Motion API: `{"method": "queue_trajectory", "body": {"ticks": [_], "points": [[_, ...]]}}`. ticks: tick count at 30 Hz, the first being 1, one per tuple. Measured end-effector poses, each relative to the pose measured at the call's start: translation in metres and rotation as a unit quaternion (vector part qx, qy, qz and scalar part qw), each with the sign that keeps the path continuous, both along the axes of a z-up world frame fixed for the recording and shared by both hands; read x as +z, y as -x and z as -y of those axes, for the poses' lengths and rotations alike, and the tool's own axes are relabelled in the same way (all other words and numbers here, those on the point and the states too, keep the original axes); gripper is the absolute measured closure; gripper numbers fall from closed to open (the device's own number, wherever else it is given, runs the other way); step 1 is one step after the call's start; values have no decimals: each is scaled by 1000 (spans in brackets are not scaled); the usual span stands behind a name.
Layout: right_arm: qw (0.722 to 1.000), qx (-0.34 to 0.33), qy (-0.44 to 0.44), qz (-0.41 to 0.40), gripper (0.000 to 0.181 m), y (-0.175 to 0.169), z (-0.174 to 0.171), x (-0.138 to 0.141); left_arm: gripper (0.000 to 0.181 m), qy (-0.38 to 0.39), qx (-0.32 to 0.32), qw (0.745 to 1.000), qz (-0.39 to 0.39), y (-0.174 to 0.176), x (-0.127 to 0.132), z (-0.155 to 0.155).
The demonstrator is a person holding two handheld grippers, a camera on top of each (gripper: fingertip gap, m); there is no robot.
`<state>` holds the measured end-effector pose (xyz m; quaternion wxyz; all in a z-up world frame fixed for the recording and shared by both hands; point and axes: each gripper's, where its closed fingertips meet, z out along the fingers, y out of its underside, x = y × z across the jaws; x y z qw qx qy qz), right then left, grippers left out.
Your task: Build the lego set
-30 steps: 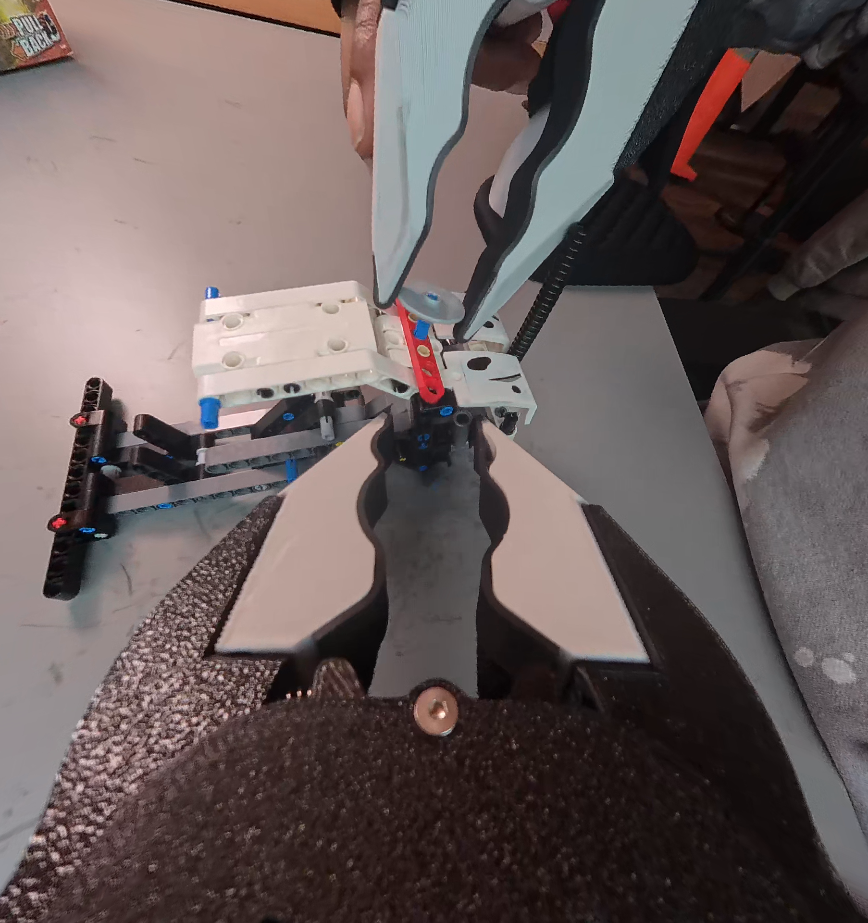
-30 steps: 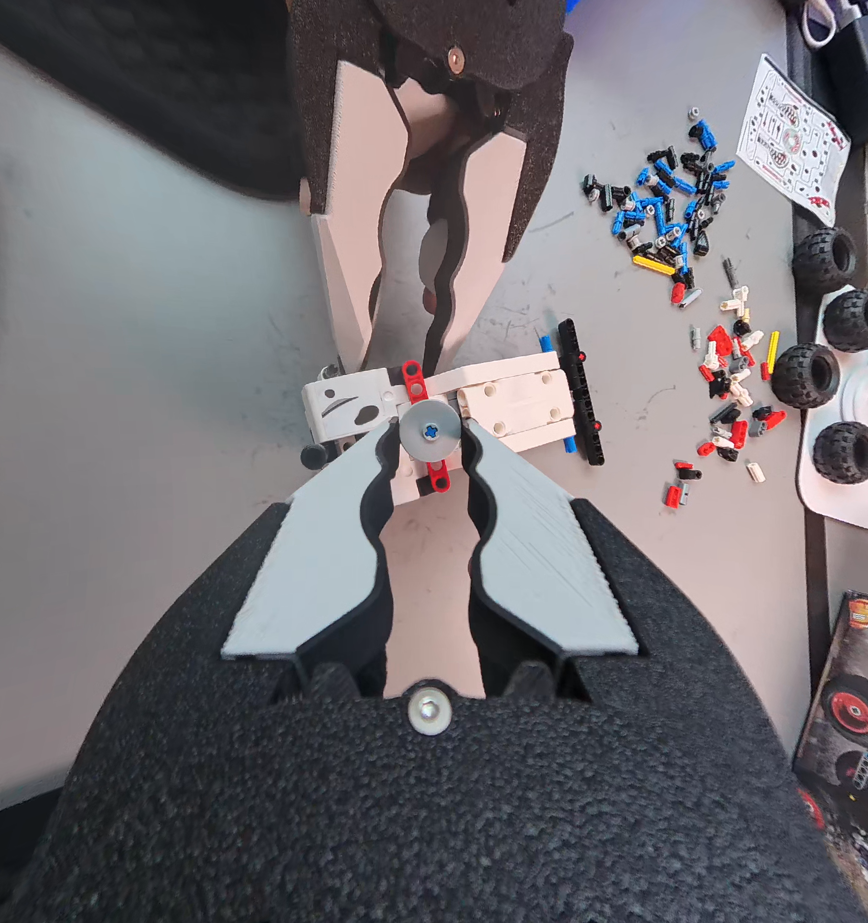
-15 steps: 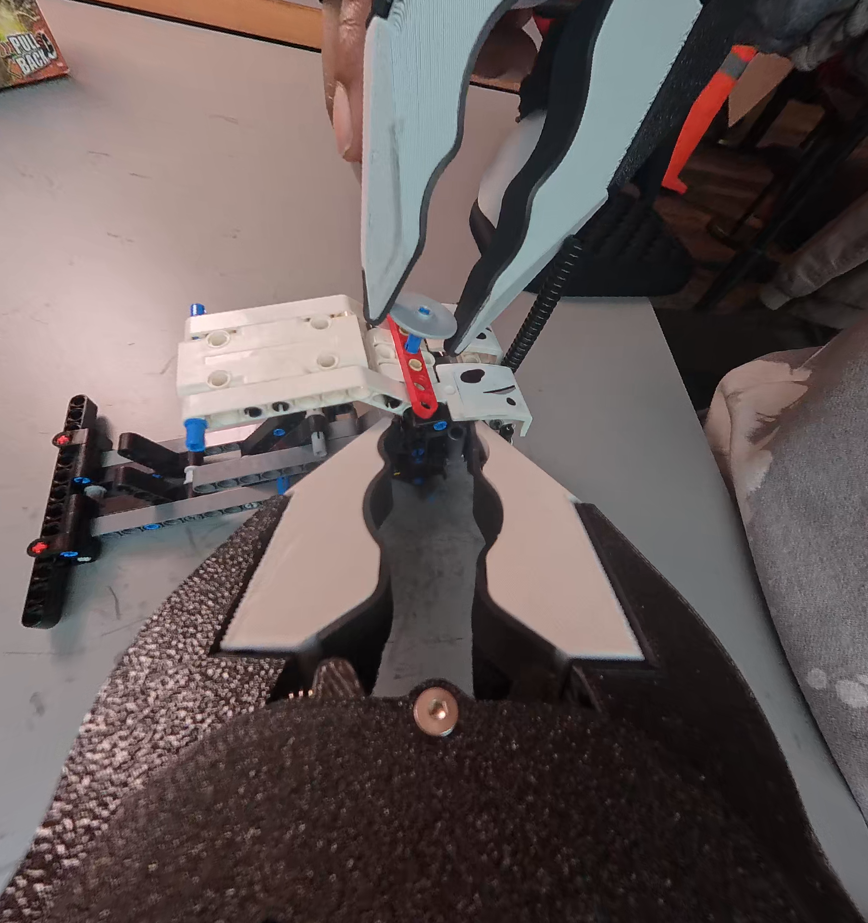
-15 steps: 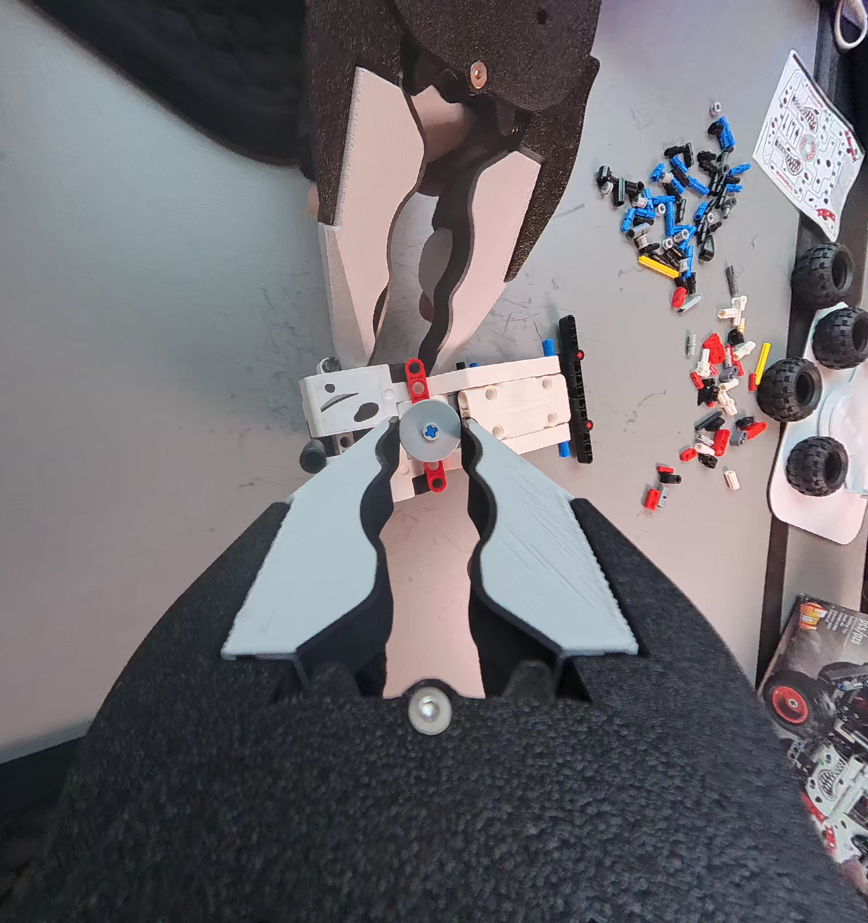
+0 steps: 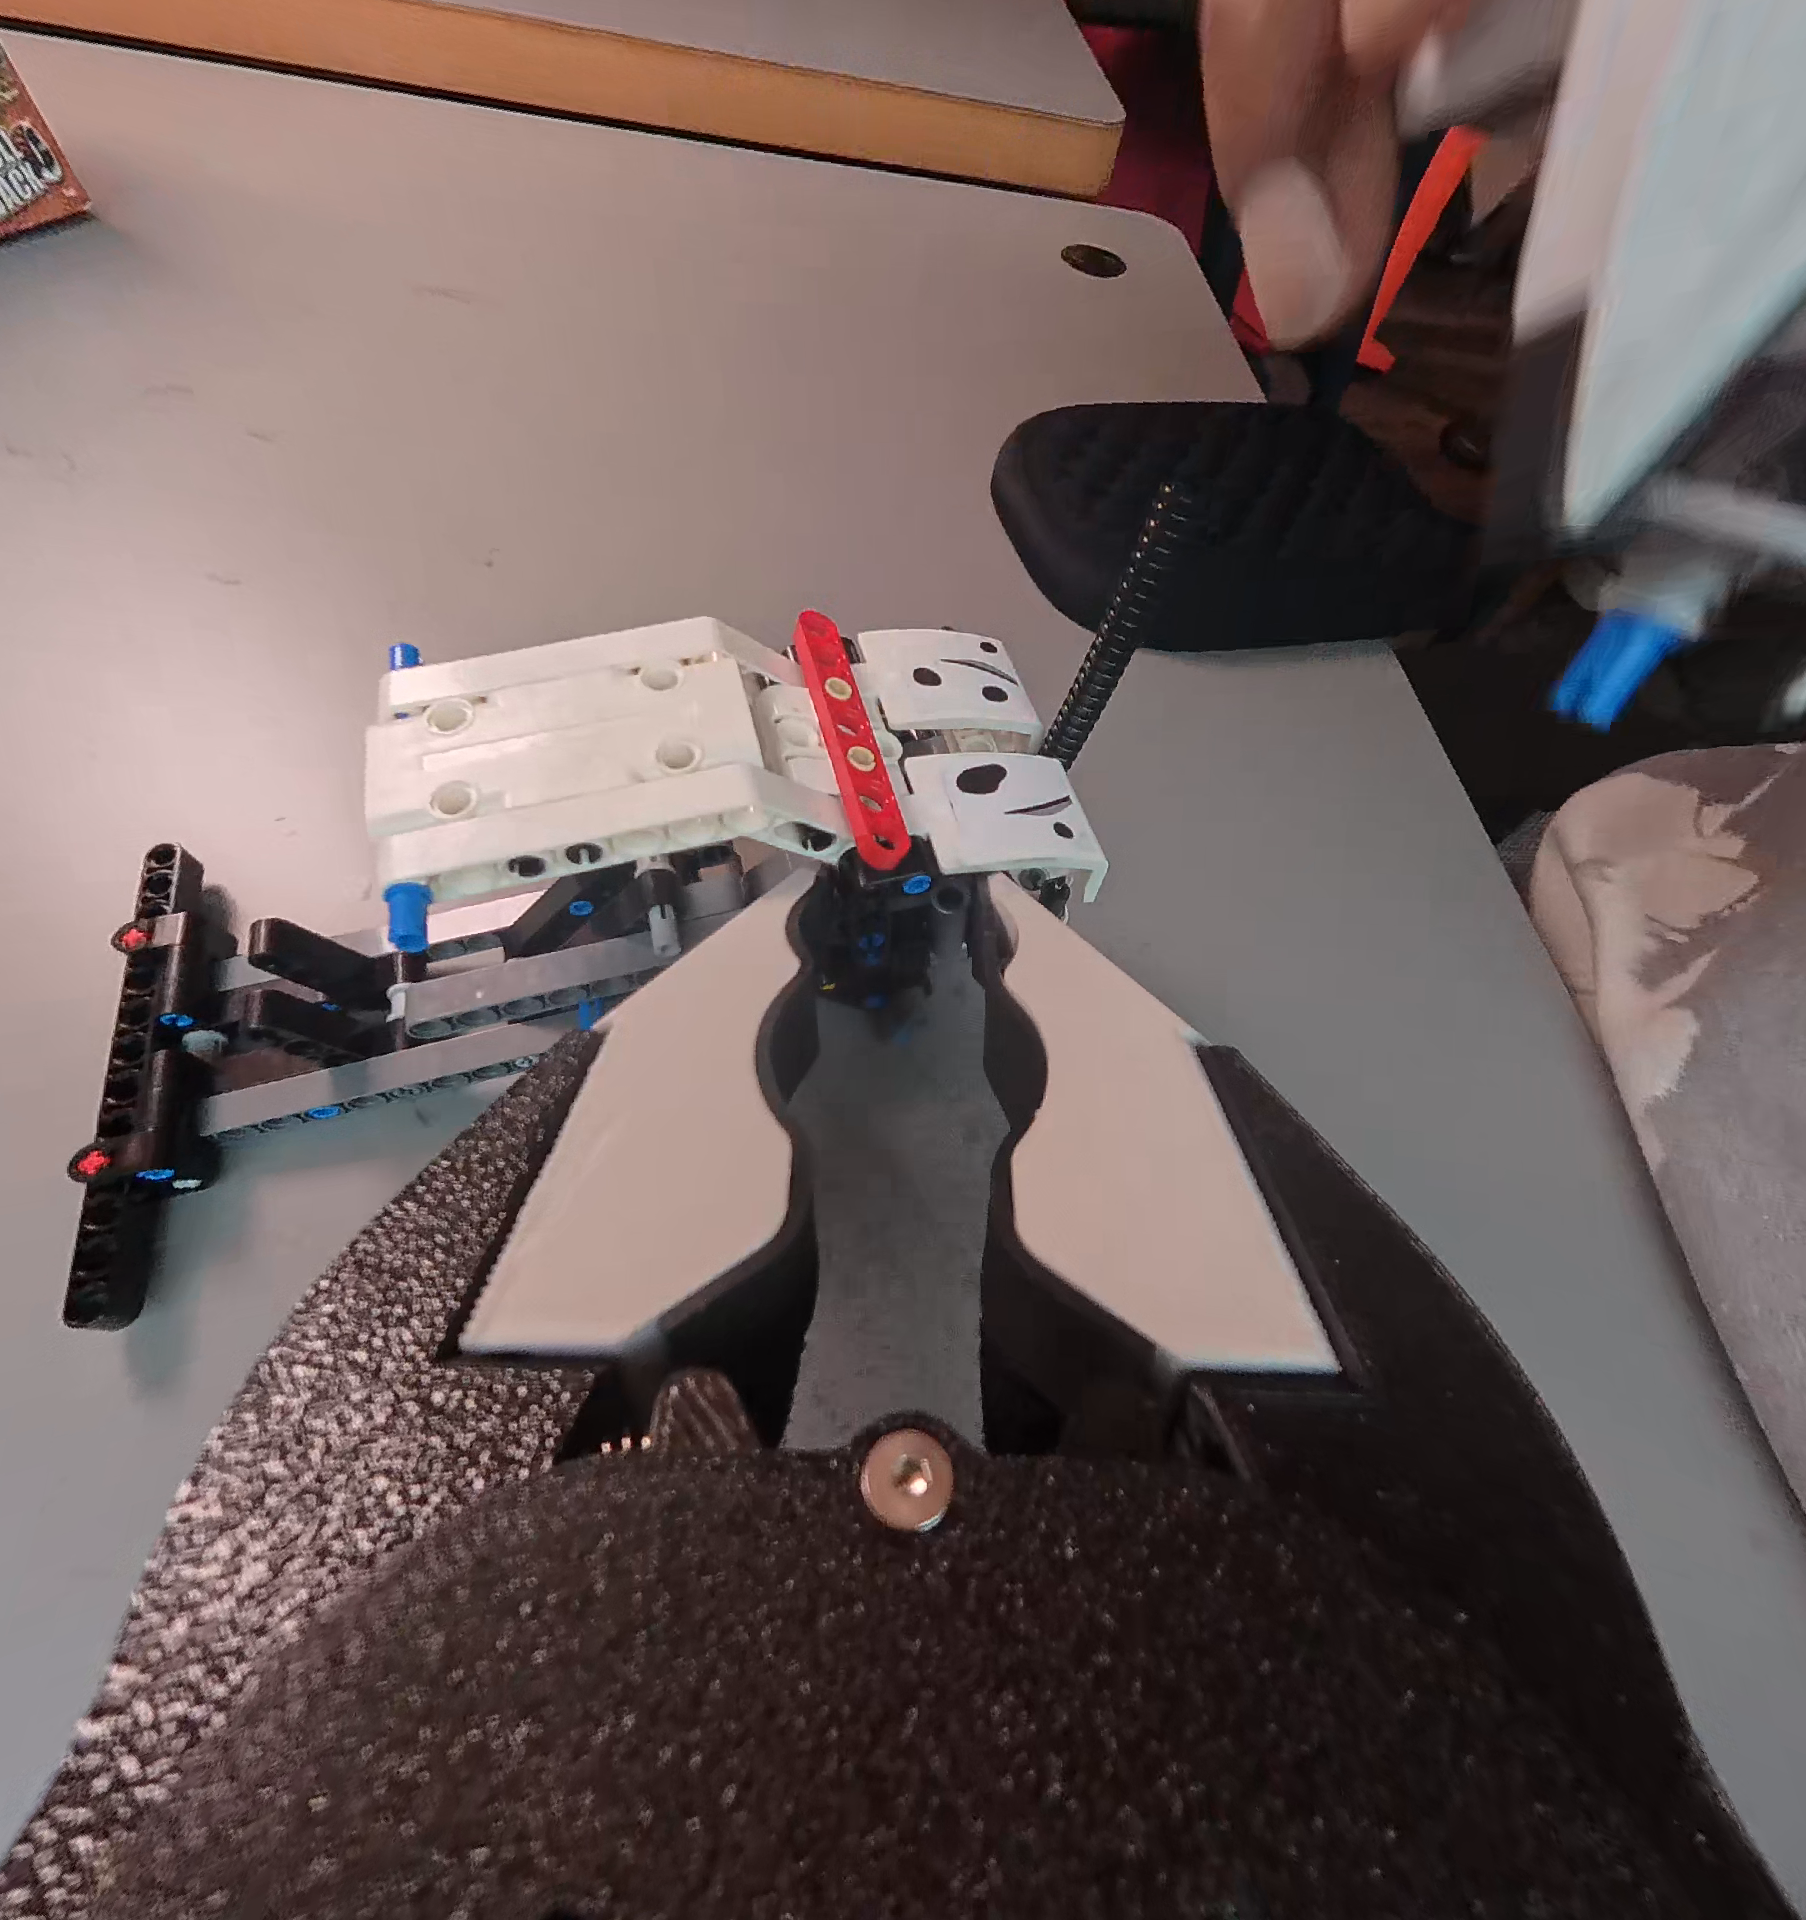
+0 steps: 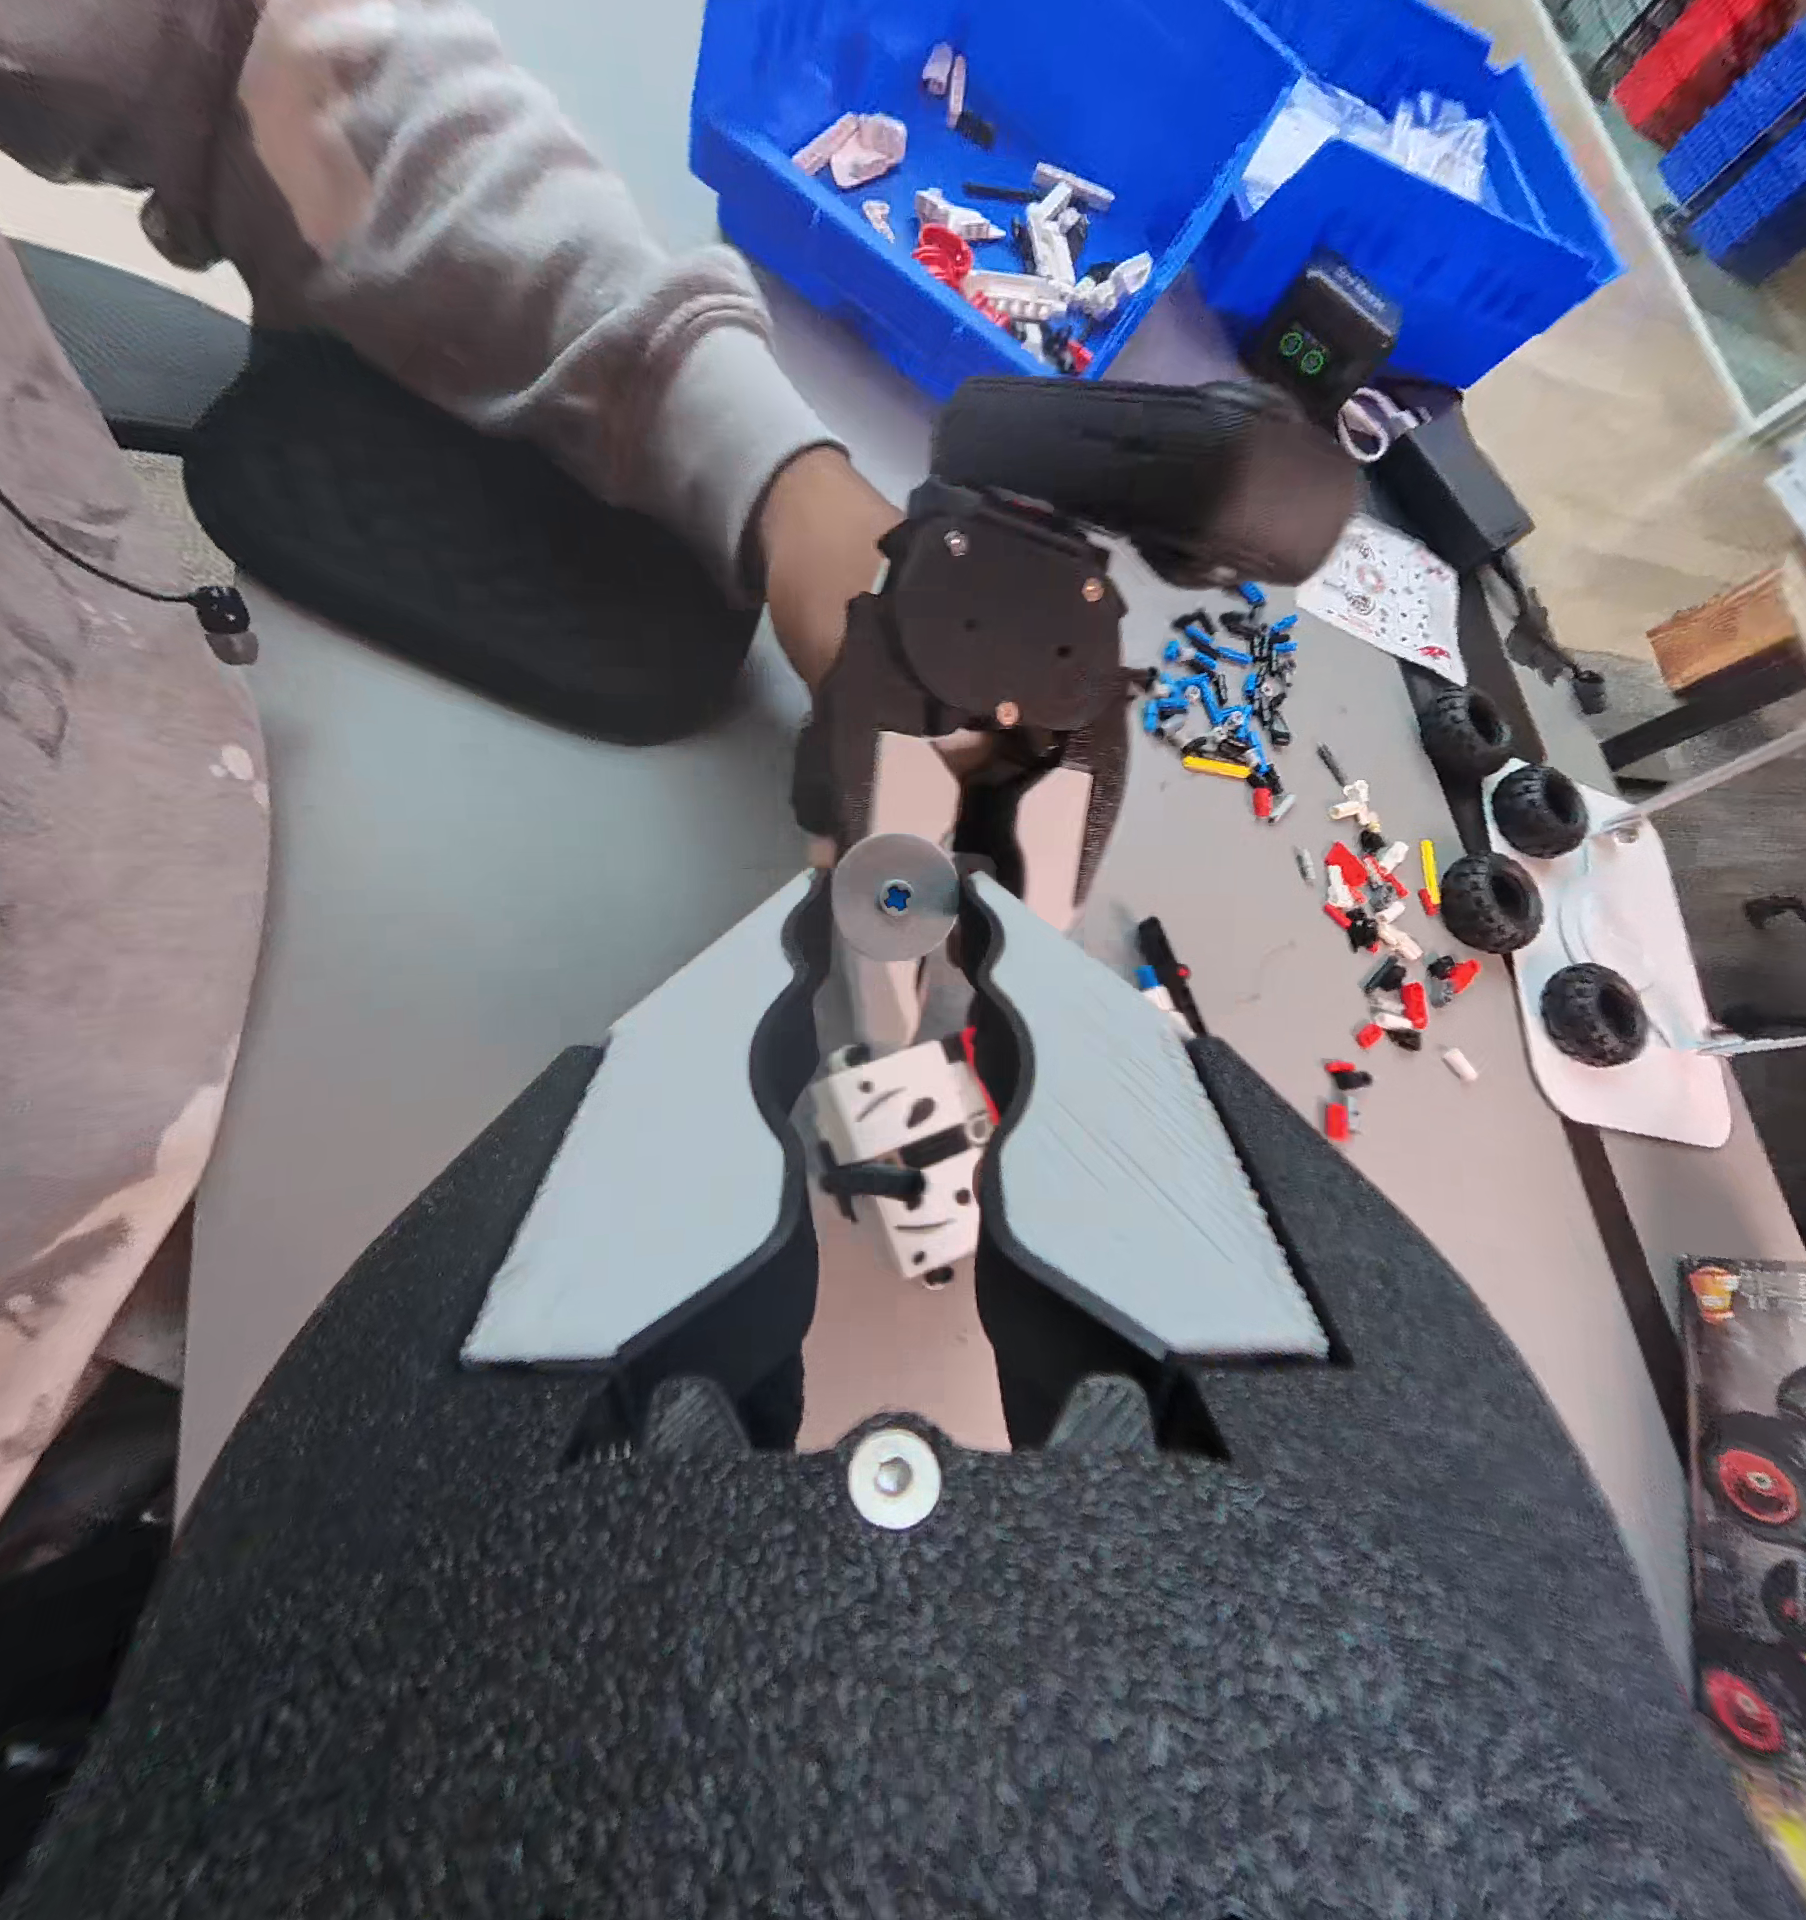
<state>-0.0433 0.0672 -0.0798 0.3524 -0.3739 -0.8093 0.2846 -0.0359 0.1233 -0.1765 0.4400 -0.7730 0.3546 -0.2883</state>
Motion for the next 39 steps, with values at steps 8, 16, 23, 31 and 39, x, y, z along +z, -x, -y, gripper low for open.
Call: {"method": "queue_trajectory", "body": {"ticks": [8, 16, 23, 31, 39], "points": [[992, -71, 16, 104, 157, 3, 5, -101, 155, -8, 72, 997, 11, 26, 13, -25], [979, -96, -5, 182, 157, 19, -11, -142, 157, -22, 150, 988, -4, 83, 9, 4], [978, -110, -8, 175, 157, 26, -18, -146, 157, -39, 136, 987, -71, 82, -12, 26], [980, -111, 18, 166, 157, 26, -16, -147, 157, -33, 123, 986, -111, 76, -25, 28], [989, -94, 35, 110, 158, 27, -13, -133, 156, -36, 103, 991, -84, 67, -18, 34]]}}
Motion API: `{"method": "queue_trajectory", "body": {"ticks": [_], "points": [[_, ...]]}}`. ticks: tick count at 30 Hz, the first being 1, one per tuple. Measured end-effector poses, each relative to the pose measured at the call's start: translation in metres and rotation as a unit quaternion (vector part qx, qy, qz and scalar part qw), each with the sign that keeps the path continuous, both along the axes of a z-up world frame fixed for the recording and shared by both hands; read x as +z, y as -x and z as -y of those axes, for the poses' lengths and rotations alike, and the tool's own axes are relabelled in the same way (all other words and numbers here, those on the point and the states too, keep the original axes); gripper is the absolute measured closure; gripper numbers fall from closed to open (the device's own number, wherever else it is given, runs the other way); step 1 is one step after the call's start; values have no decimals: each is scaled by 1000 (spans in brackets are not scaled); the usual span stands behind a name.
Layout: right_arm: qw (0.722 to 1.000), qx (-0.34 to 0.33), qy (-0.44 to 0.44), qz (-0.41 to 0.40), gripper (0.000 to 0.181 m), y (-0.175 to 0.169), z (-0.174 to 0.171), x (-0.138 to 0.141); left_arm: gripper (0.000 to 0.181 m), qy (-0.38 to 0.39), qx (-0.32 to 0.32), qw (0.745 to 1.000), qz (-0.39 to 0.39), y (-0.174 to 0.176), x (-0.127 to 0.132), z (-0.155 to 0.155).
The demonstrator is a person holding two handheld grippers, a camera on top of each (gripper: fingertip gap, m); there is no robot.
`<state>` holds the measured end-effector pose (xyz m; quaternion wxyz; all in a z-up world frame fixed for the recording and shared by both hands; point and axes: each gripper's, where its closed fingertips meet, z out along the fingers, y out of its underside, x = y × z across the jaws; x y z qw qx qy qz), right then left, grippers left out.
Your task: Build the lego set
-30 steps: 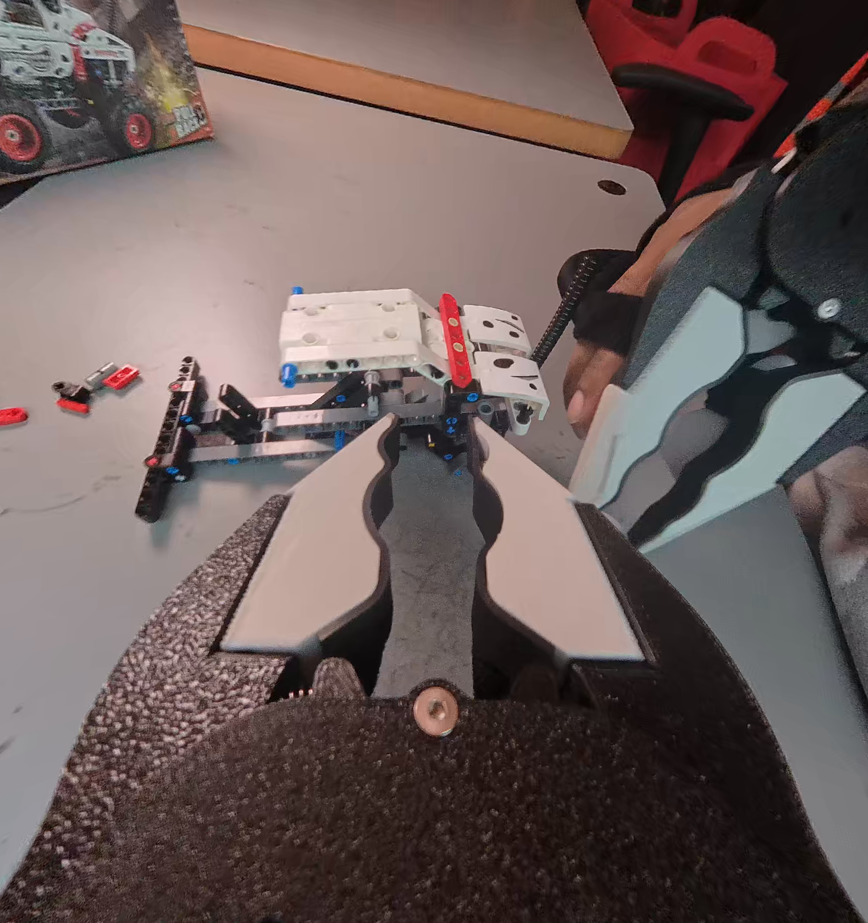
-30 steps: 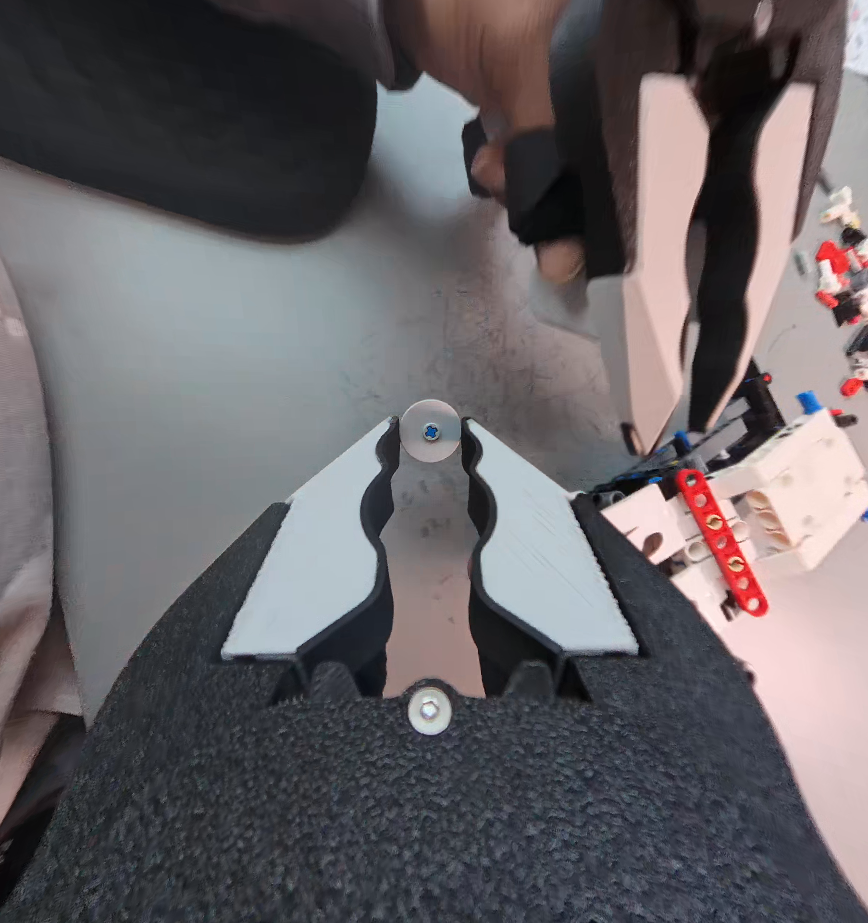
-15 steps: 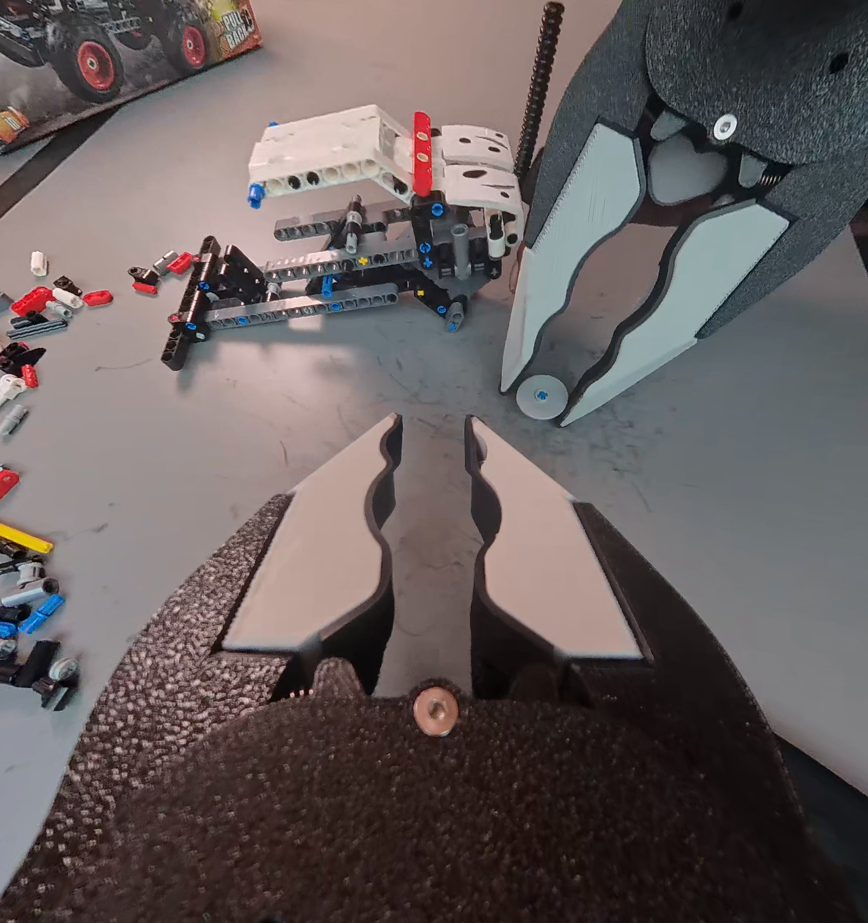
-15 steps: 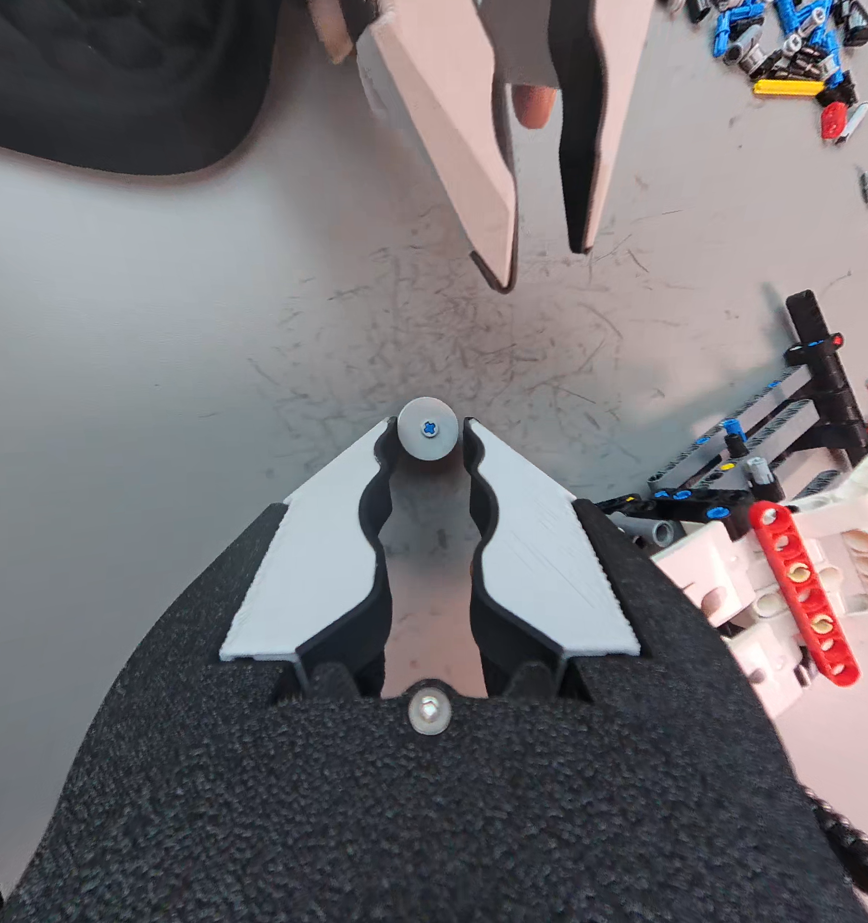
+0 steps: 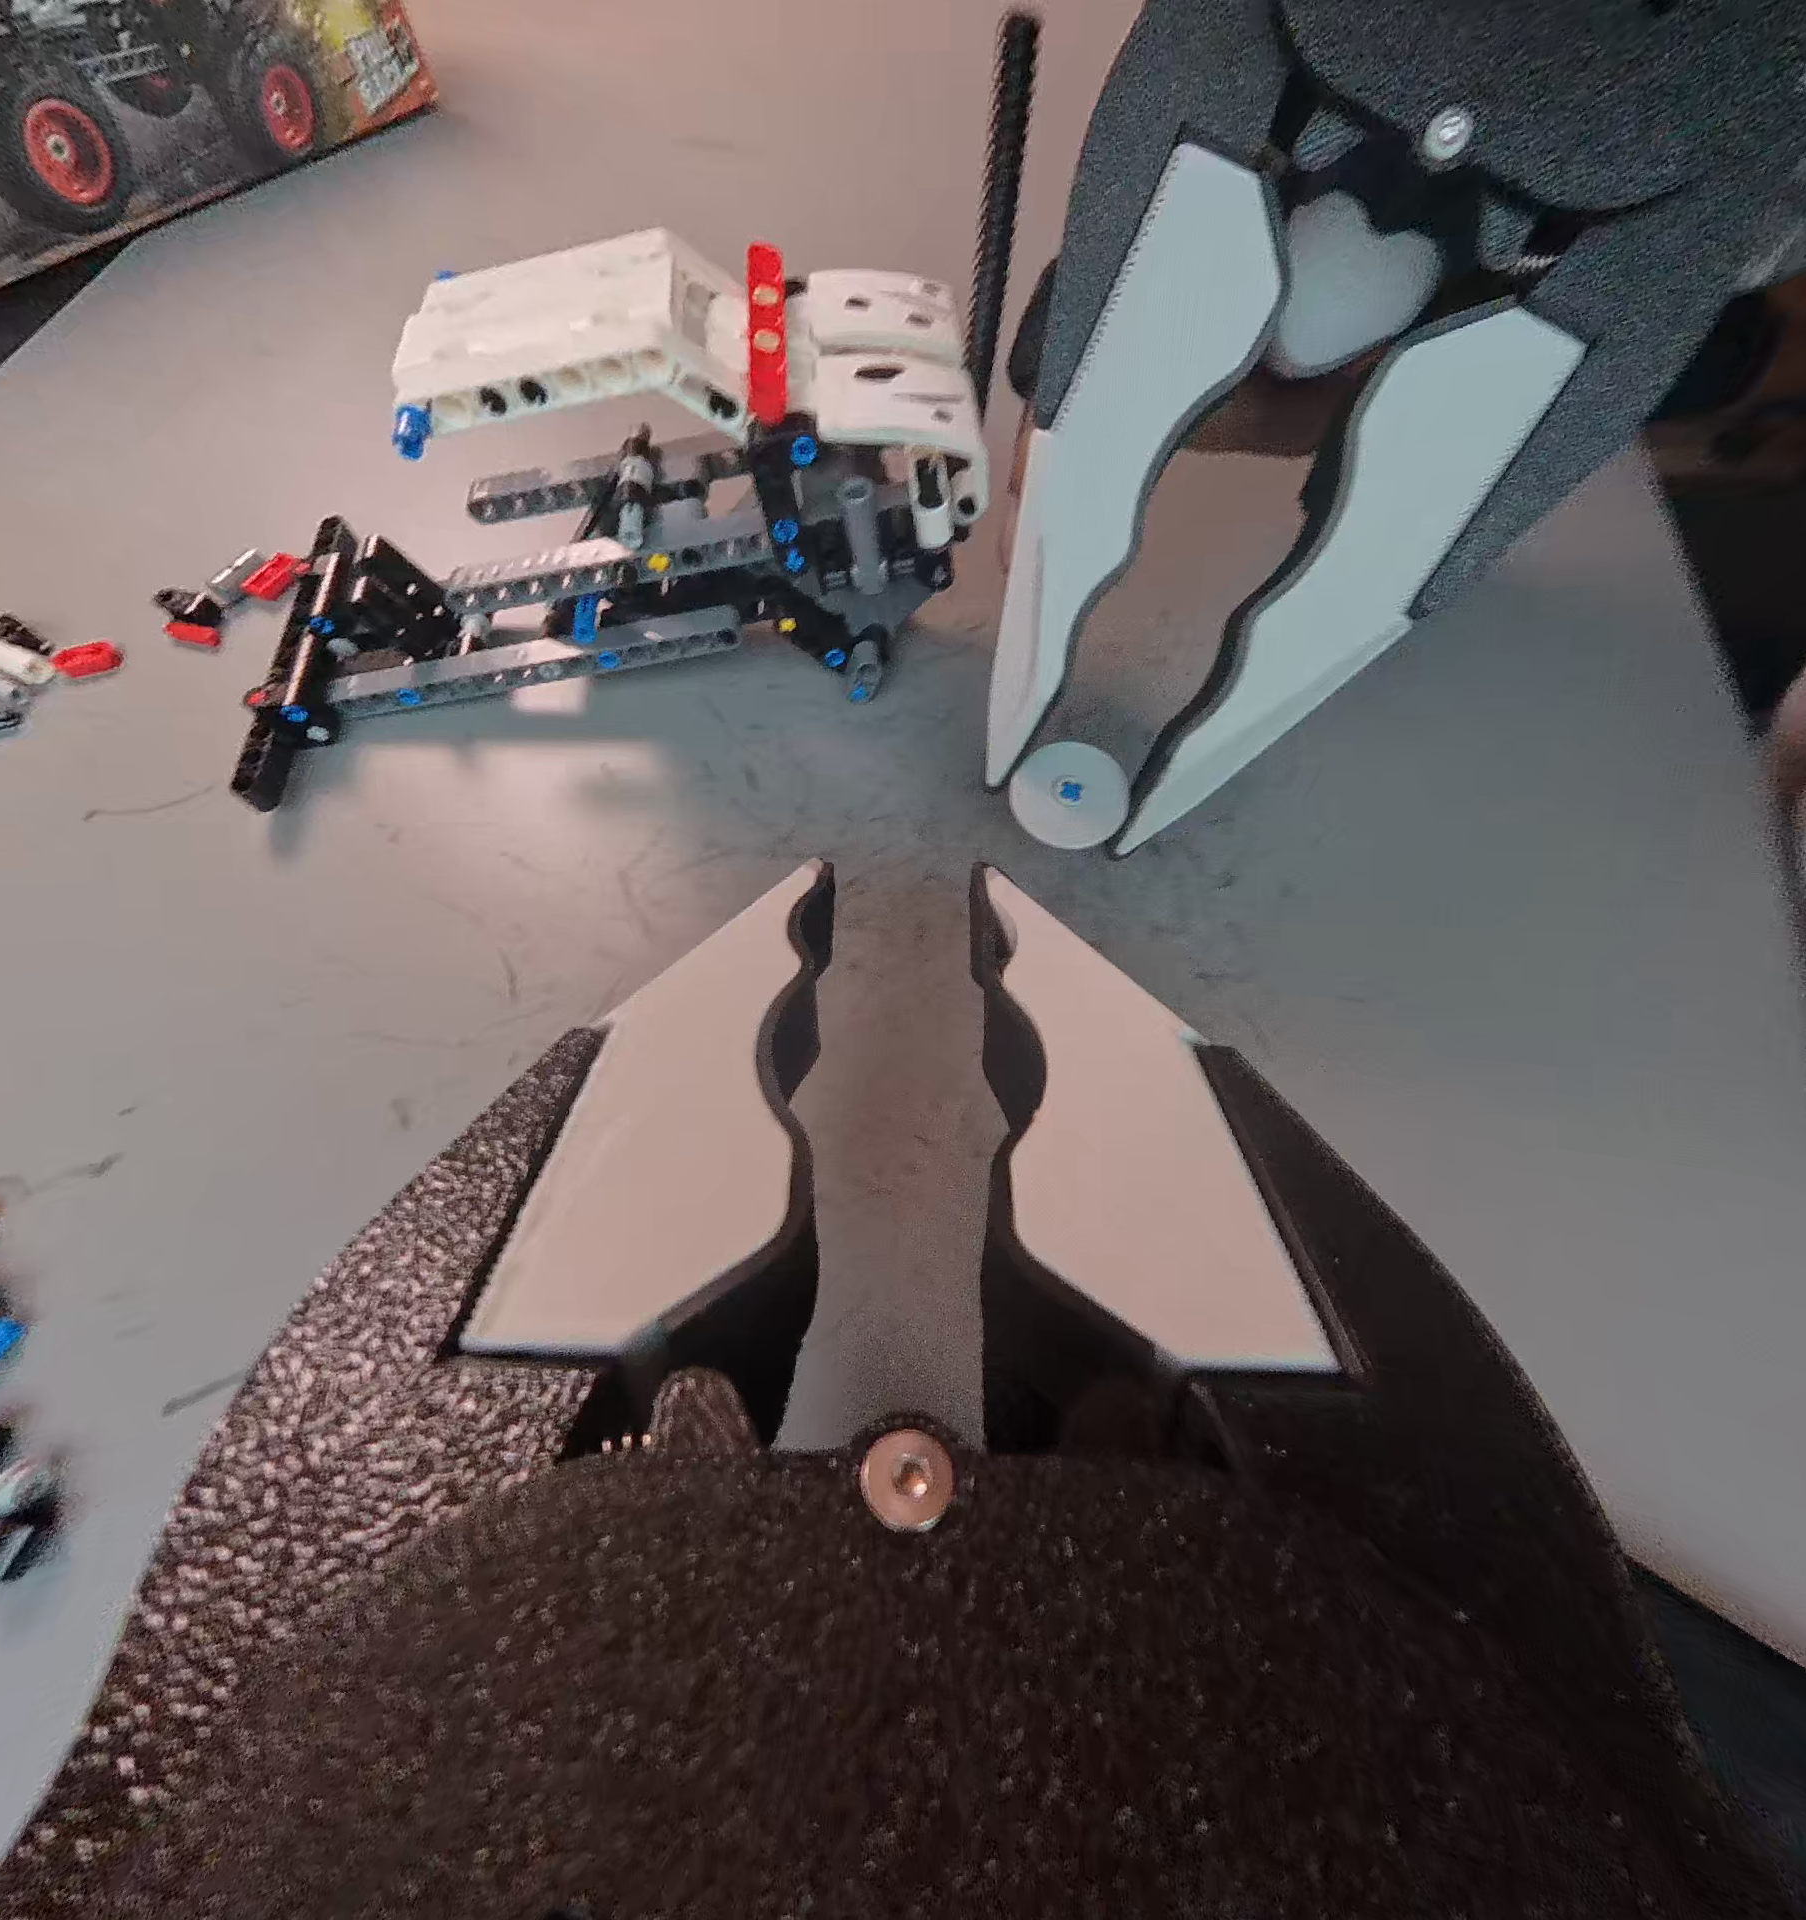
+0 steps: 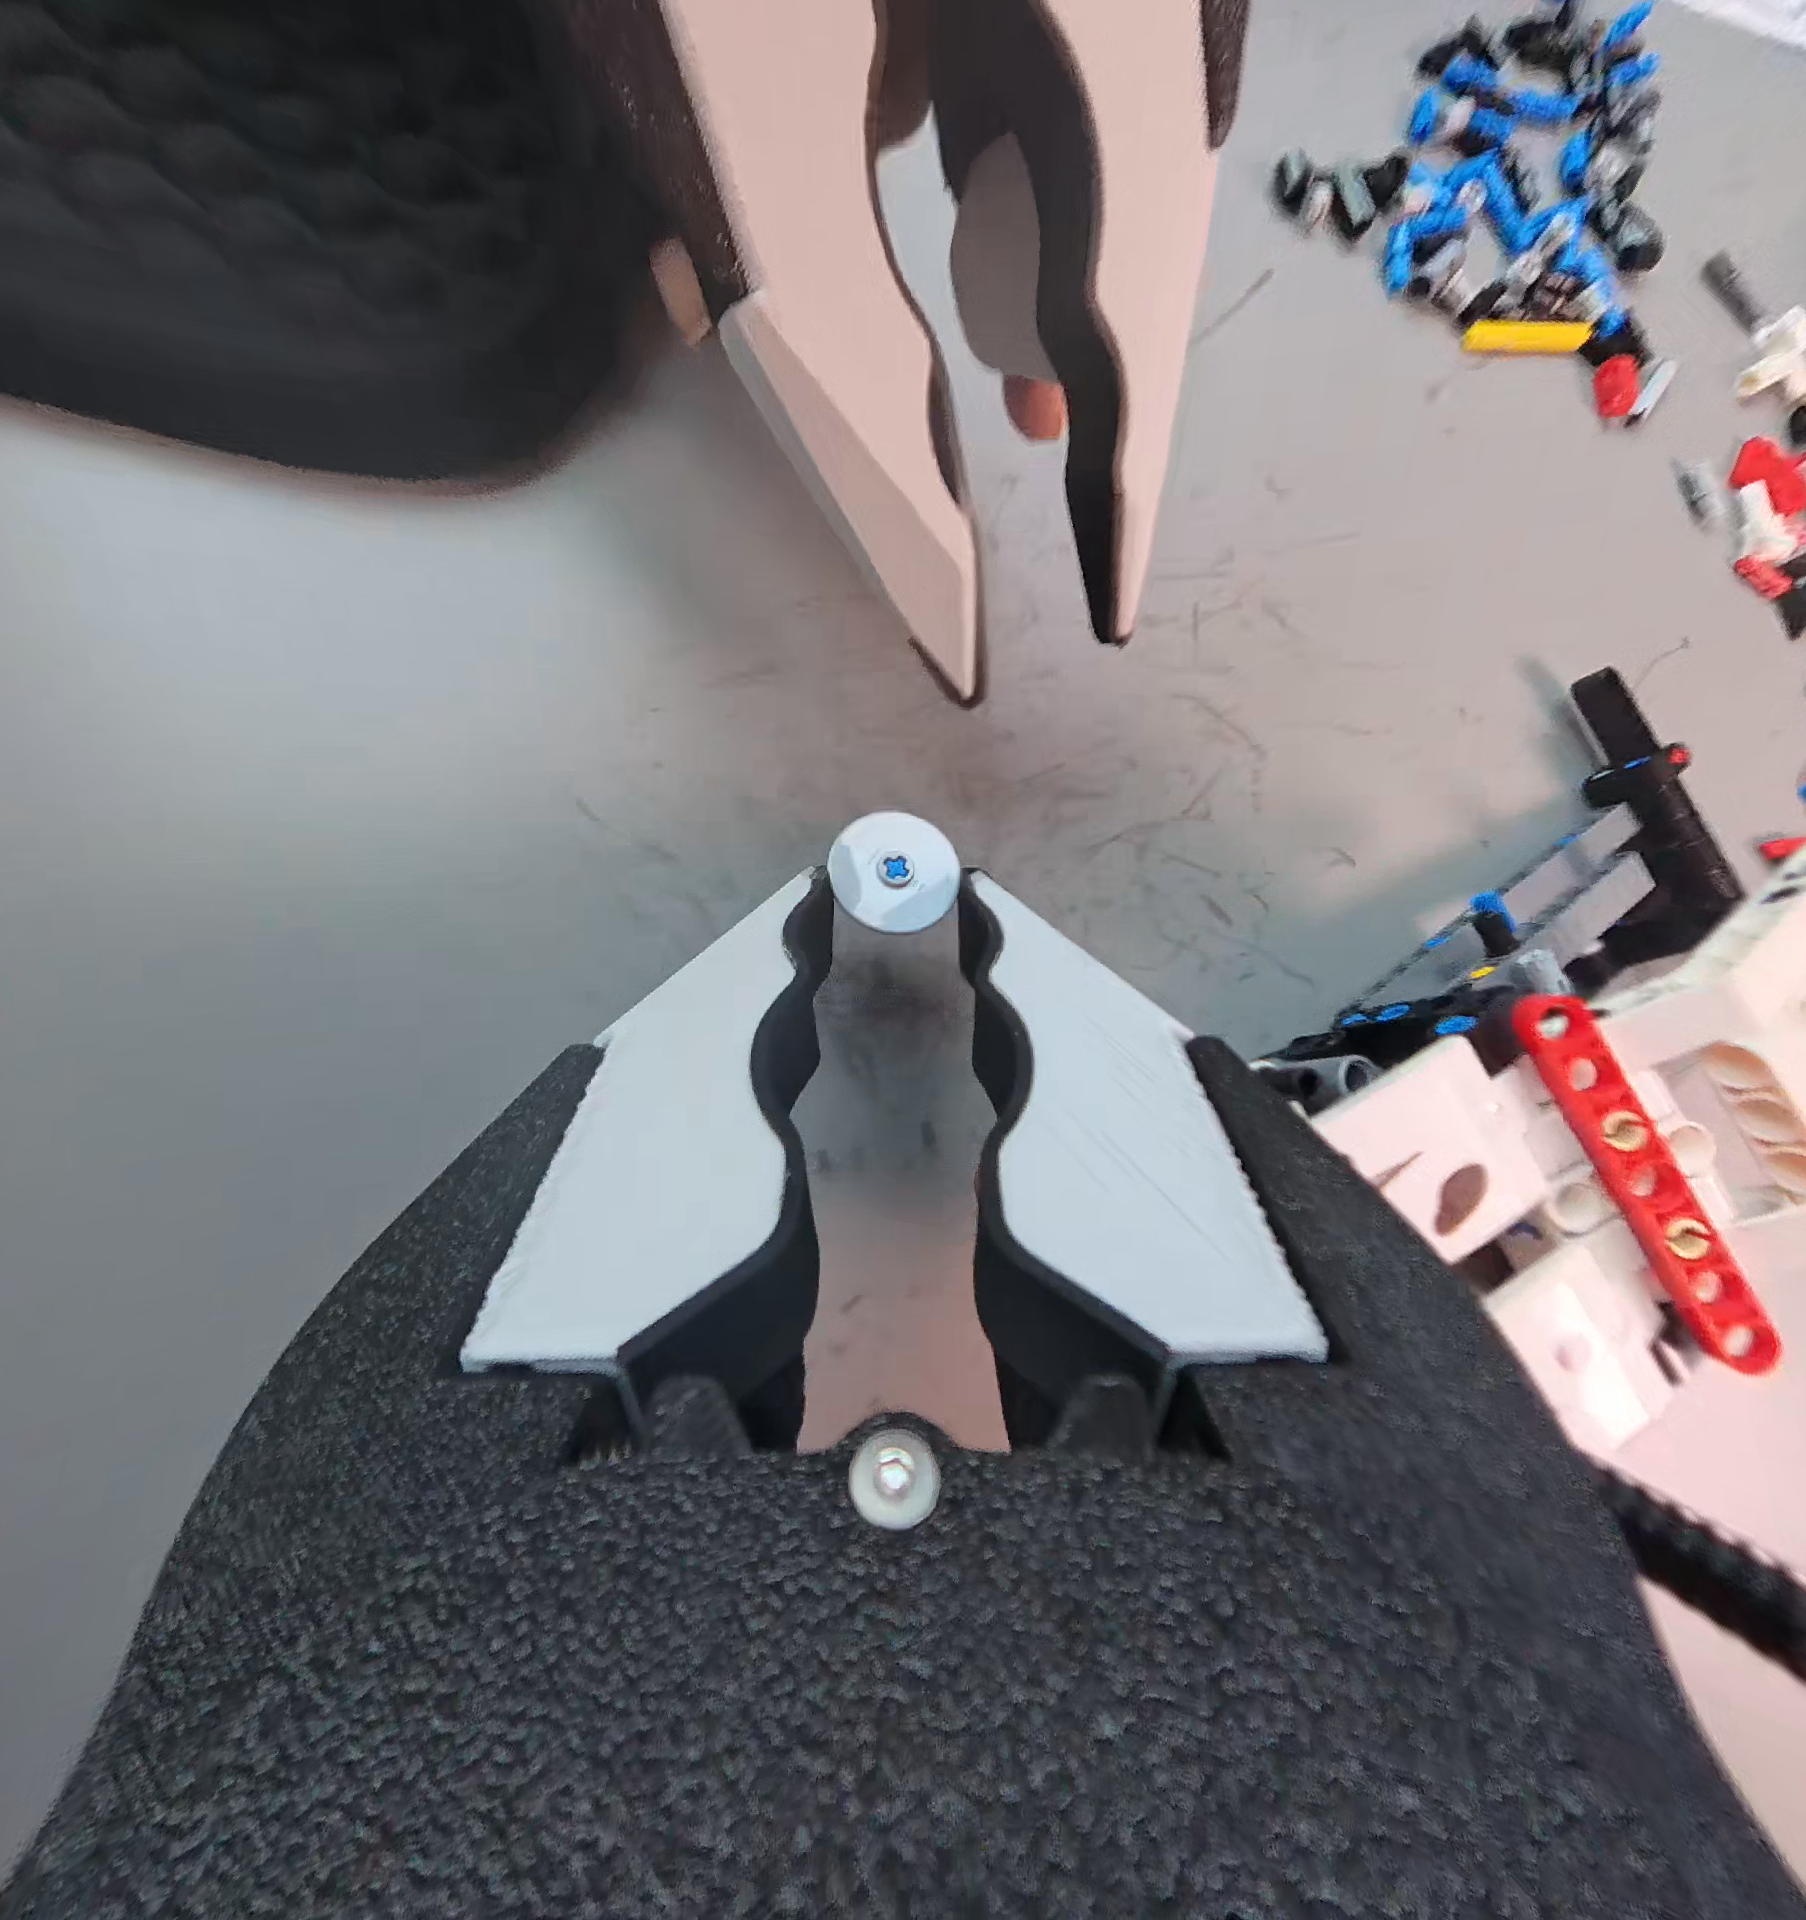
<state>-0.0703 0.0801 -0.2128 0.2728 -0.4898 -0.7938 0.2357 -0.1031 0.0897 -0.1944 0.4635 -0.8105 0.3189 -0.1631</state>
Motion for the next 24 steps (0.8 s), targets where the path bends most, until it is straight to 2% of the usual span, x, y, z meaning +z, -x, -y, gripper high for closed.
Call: {"method": "queue_trajectory", "body": {"ticks": [4, 7, 8, 11, 13, 14, 18, 24], "points": [[990, 36, -25, -131, 158, 0, 7, 51, 159, -2, -47, 989, 141, -14, 42, 12], [975, 37, -97, -195, 158, 0, 1, 76, 159, 50, -67, 955, 284, -19, 73, 17], [970, 39, -115, -209, 158, 0, 0, 82, 159, 64, -63, 948, 304, -20, 76, 16], [958, 42, -158, -236, 158, 4, -1, 93, 159, 94, -70, 940, 321, -31, 79, 15], [952, 45, -184, -240, 158, 6, -2, 95, 167, 111, -70, 930, 343, -36, 84, 13], [950, 49, -192, -240, 157, 8, -2, 96, 175, 114, -63, 929, 345, -37, 84, 10], [949, 44, -217, -225, 157, 10, -8, 92, 180, 119, -41, 934, 334, -33, 80, 3], [948, 51, -250, -192, 152, 9, -13, 92, 181, 133, -14, 935, 330, -34, 74, -6]]}}
